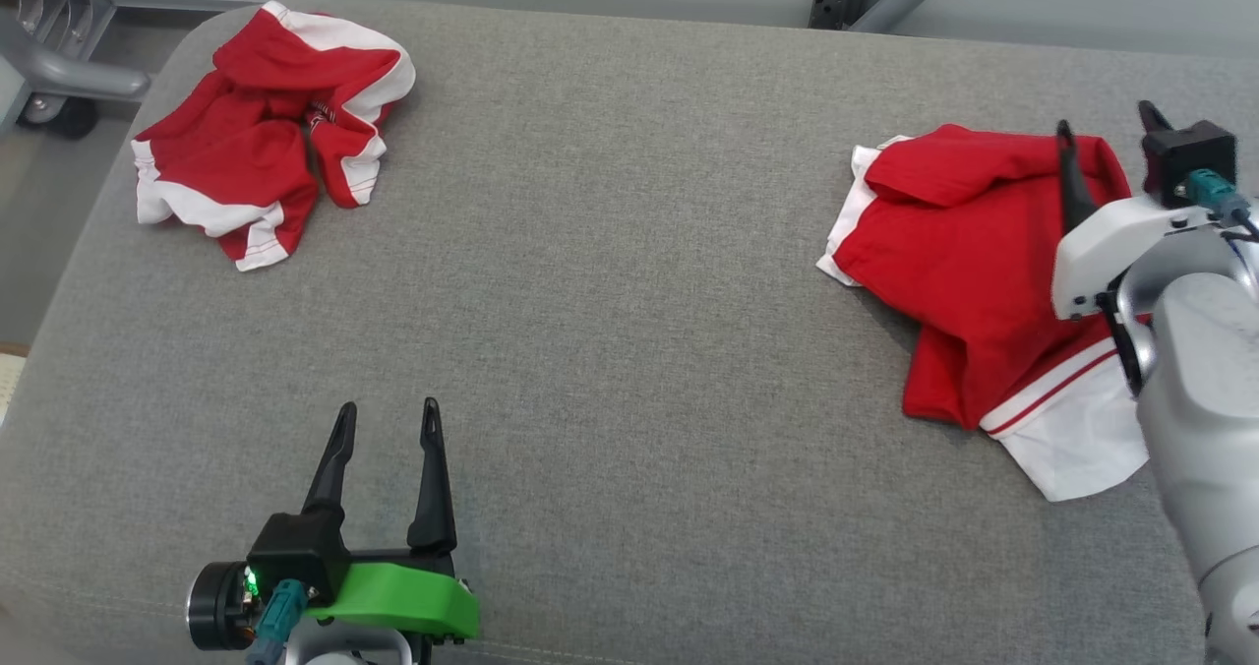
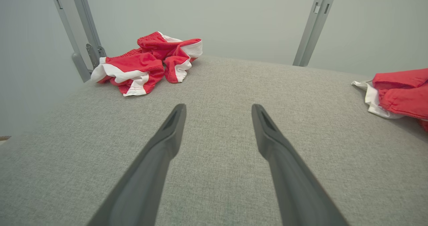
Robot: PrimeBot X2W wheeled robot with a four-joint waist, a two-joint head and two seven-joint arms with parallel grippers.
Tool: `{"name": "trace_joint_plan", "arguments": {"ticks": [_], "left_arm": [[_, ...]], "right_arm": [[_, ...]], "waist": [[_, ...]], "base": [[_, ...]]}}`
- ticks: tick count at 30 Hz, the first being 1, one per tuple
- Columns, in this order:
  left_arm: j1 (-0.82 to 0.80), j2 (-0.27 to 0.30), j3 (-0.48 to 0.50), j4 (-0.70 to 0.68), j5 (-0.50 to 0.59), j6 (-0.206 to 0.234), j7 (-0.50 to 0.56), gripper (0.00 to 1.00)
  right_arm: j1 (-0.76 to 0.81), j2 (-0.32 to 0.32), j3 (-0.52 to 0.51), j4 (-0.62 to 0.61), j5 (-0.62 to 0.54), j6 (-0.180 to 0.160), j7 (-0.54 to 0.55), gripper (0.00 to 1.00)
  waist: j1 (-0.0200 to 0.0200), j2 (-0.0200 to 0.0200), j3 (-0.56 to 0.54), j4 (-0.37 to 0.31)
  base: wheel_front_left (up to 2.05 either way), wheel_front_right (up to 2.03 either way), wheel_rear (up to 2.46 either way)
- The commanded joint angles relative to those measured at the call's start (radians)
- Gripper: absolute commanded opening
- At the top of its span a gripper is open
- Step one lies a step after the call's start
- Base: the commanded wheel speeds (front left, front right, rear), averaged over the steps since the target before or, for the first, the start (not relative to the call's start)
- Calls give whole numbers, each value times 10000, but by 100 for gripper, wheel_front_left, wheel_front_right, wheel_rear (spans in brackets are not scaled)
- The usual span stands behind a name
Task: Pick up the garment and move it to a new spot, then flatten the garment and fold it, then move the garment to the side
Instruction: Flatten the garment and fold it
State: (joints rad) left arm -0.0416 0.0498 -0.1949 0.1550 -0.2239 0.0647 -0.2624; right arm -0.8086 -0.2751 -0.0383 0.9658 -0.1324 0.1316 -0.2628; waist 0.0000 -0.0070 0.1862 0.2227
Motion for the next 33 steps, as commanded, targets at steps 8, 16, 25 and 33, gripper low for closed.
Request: {"name": "trace_joint_plan", "arguments": {"ticks": [8,16,25,33], "left_arm": [[207,13,6,53,105,-60,-29,100],[302,13,101,2,5,21,-29,100],[235,12,120,-103,-41,87,-29,100],[110,13,102,-86,-79,74,-27,100]], "right_arm": [[828,1031,3617,-755,1254,-17,421,100],[1227,275,5688,-958,1652,-17,2179,100],[1524,-451,5833,-1747,893,-19,3266,100],[1931,-495,5020,-2737,25,-19,3708,0]], "waist": [[0,70,-429,-148],[0,70,-452,66],[0,70,-267,81],[0,70,-156,30]], "base": [[0,0,0],[0,0,0],[0,0,0],[0,0,0]]}}
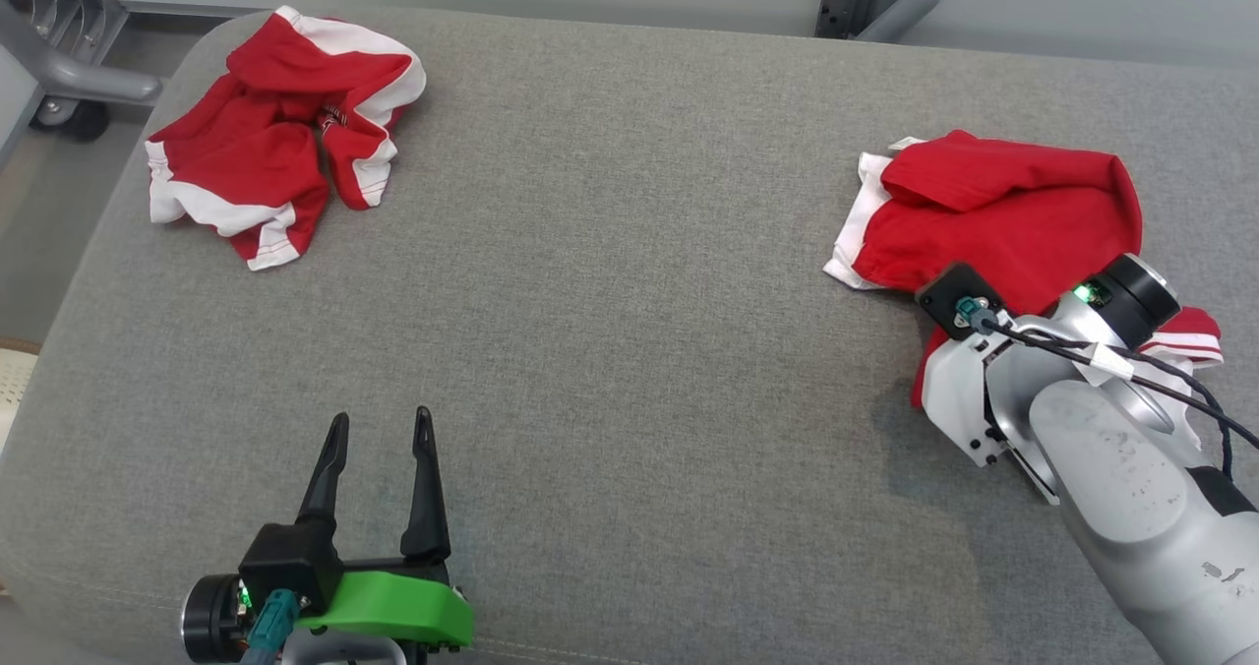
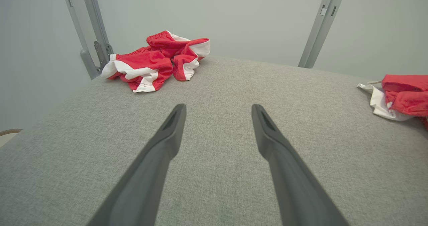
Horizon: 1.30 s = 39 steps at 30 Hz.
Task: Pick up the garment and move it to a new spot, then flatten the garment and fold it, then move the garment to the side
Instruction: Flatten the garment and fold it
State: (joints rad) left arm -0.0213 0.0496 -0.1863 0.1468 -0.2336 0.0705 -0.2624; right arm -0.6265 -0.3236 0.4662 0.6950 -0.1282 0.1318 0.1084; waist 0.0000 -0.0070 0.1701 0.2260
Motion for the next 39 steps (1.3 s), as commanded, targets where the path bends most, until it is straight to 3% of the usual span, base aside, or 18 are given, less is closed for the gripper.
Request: {"name": "trace_joint_plan", "arguments": {"ticks": [1,9,17,21,27,28,29,30,31,35,39], "left_arm": [[-107,15,18,1,16,17,-29,100],[-161,15,46,64,50,-35,-27,100],[-235,15,-7,134,91,-69,-27,100],[-335,15,-64,173,82,-98,-27,100],[-477,15,-267,231,17,-145,-27,100],[-490,15,-295,234,8,-139,-27,100],[-490,15,-295,234,8,-139,-27,100],[-500,15,-299,236,7,-128,-29,100],[-501,15,-286,235,4,-107,-27,100],[-403,13,-168,218,41,-57,-29,100],[-222,13,-14,144,110,14,-29,100]], "right_arm": [[162,13,-107,-185,-50,-21,-65,0],[486,442,-368,-1701,206,-19,-639,0],[396,1373,1092,-2937,1234,-19,-1053,0],[82,1836,2428,-2373,1930,-19,-1211,0],[-509,2436,4078,-318,2619,-19,-1779,0],[-565,2496,4296,50,2699,-19,-1838,28],[-565,2496,4296,50,2699,-19,-1838,28],[-626,2569,4455,327,2823,-19,-2028,92],[-724,2621,4560,565,2943,-19,-2187,100],[-980,2697,4939,1061,3489,-19,-2800,100],[-1171,2716,4667,1089,3880,-19,-3318,100]], "waist": [[0,70,14,-8],[0,70,9,-53],[0,70,-16,4],[0,70,32,135],[0,70,156,489],[0,70,171,552],[0,70,171,552],[0,70,178,596],[0,70,181,621],[0,70,144,578],[0,70,25,281]], "base": [[0,0,0],[0,0,0],[0,0,0],[0,0,0],[0,0,0],[0,0,0],[0,0,0],[0,0,0],[0,0,0],[0,0,0],[0,0,0]]}}
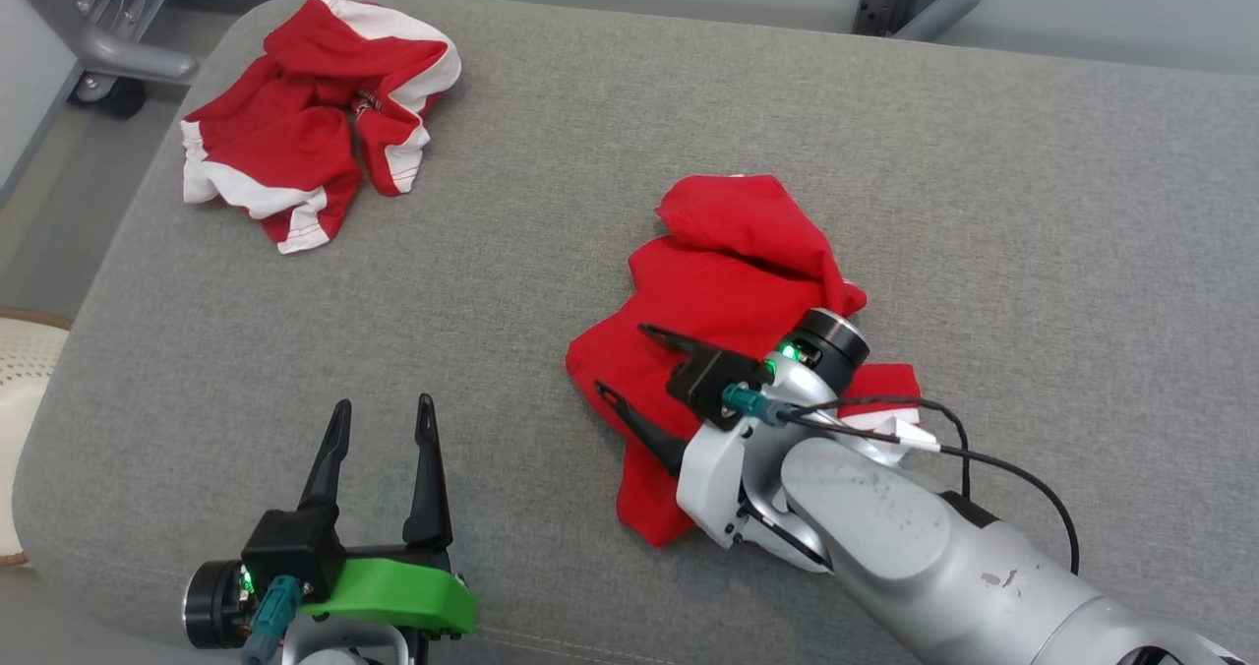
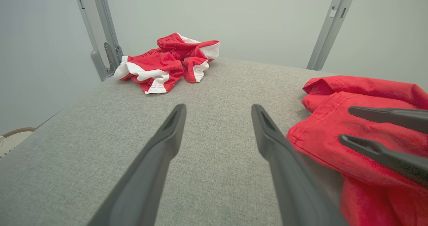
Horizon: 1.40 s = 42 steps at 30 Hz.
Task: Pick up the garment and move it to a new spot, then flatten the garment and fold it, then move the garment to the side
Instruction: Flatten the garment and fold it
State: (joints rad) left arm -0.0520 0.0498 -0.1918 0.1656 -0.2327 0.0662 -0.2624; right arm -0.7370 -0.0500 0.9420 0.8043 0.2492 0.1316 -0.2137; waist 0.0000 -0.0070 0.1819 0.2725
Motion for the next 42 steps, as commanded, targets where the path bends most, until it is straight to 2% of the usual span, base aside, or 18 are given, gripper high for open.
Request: {"name": "trace_joint_plan", "arguments": {"ticks": [1,5,12,16,21,29,30,31,32,33,34,35,42], "left_arm": [[119,12,68,-63,116,61,-29,100],[196,13,170,-138,174,51,-29,100],[203,13,254,-173,236,-9,-27,100],[187,13,300,-148,256,-65,-28,100],[159,13,340,-129,320,-137,-28,100],[61,13,315,-81,314,-145,-27,100],[59,13,315,-77,322,-145,-27,100],[60,13,324,-76,327,-147,-27,100],[65,13,337,-78,330,-146,-28,100],[65,13,337,-78,330,-146,-28,100],[75,13,352,-85,334,-142,-28,100],[88,13,361,-92,339,-138,-28,100],[202,13,424,-95,356,-137,-28,100]], "right_arm": [[-68,-20,-266,-55,214,-17,-197,100],[132,-124,-1345,-433,559,-17,-440,100],[1082,-876,-3347,-1316,1005,-16,-486,100],[2165,-1329,-4331,-1753,1559,-17,-178,100],[3062,-1345,-4820,-2200,2308,-16,311,100],[3468,-1216,-4504,-2462,3906,-13,1165,100],[3459,-1250,-4423,-2471,4086,-14,1232,80],[3446,-1269,-4328,-2502,4252,-13,1298,41],[3423,-1304,-4237,-2527,4418,-14,1325,30],[3423,-1304,-4237,-2527,4418,-14,1325,30],[3383,-1364,-4169,-2548,4540,-13,1290,18],[3314,-1440,-4104,-2559,4579,-14,1216,0],[2755,-2062,-4583,-2399,4345,-14,490,0]], "waist": [[0,70,-119,-286],[0,70,-195,-714],[0,70,-210,-1330],[0,70,-239,-1500],[0,70,-218,-1508],[0,70,-210,-1323],[0,70,-211,-1289],[0,70,-210,-1262],[0,70,-206,-1240],[0,70,-206,-1240],[0,70,-207,-1225],[0,70,-206,-1216],[0,70,-267,-1298]], "base": [[0,0,0],[0,0,0],[0,0,0],[0,0,0],[0,0,0],[0,0,0],[0,0,0],[0,0,0],[0,0,0],[0,0,0],[0,0,0],[0,0,0],[0,0,0]]}}
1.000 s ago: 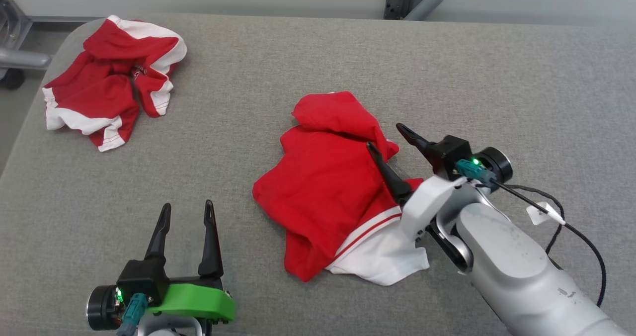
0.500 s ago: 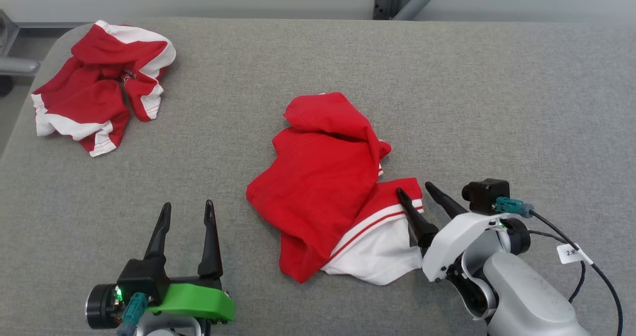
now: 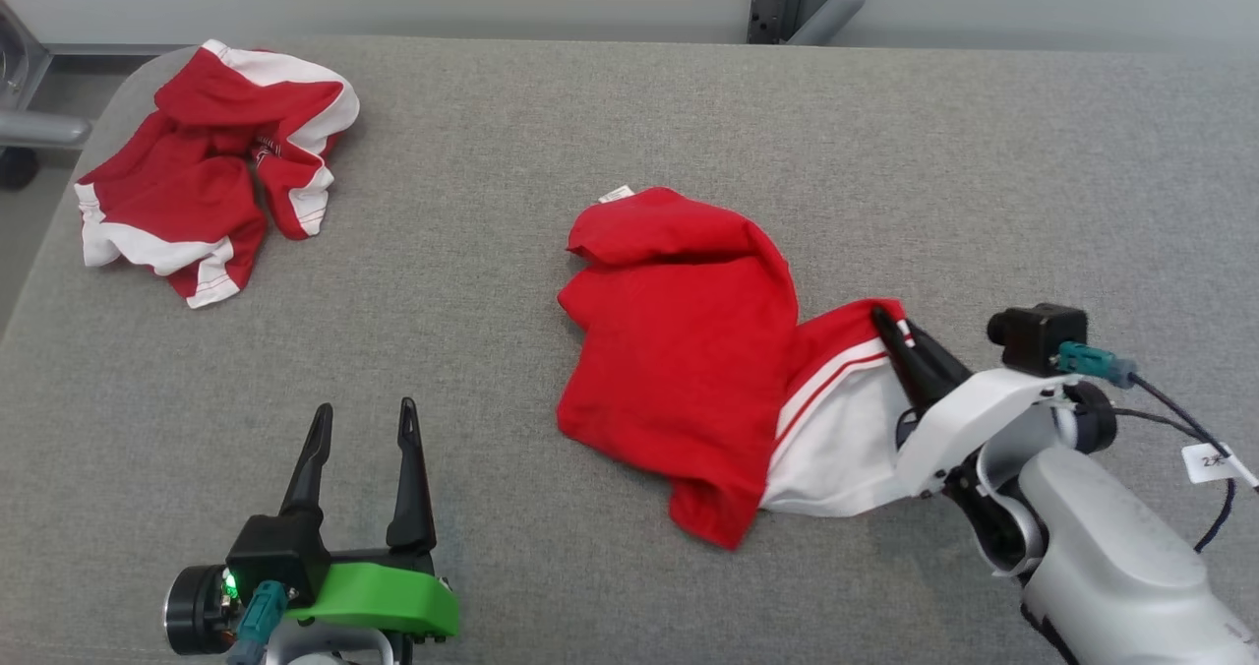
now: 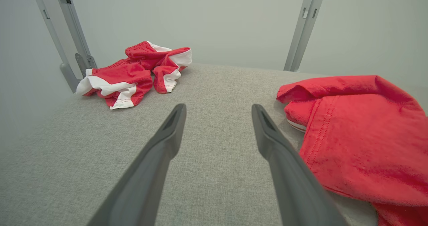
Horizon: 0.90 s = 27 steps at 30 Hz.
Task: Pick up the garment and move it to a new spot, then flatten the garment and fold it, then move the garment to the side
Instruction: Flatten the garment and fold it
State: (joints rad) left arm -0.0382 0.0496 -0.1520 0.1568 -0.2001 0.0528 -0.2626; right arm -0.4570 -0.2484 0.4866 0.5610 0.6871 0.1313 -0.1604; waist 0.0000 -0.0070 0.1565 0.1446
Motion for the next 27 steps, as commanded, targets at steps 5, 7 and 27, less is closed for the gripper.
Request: {"name": "trace_joint_plan", "arguments": {"ticks": [5,7,27], "left_arm": [[137,15,-22,-2,35,-2,-25,100],[142,15,-33,-4,39,-18,-27,100],[221,15,-202,90,118,-100,-27,100]], "right_arm": [[-518,-667,-747,403,-670,-10,-43,0],[-672,-815,-1016,612,-814,-10,74,0],[-1529,-1042,-2875,3694,-2835,-12,-915,100]], "waist": [[0,70,-53,-118],[0,70,-49,-138],[0,70,-114,-272]], "base": [[0,0,0],[0,0,0],[0,0,0]]}}
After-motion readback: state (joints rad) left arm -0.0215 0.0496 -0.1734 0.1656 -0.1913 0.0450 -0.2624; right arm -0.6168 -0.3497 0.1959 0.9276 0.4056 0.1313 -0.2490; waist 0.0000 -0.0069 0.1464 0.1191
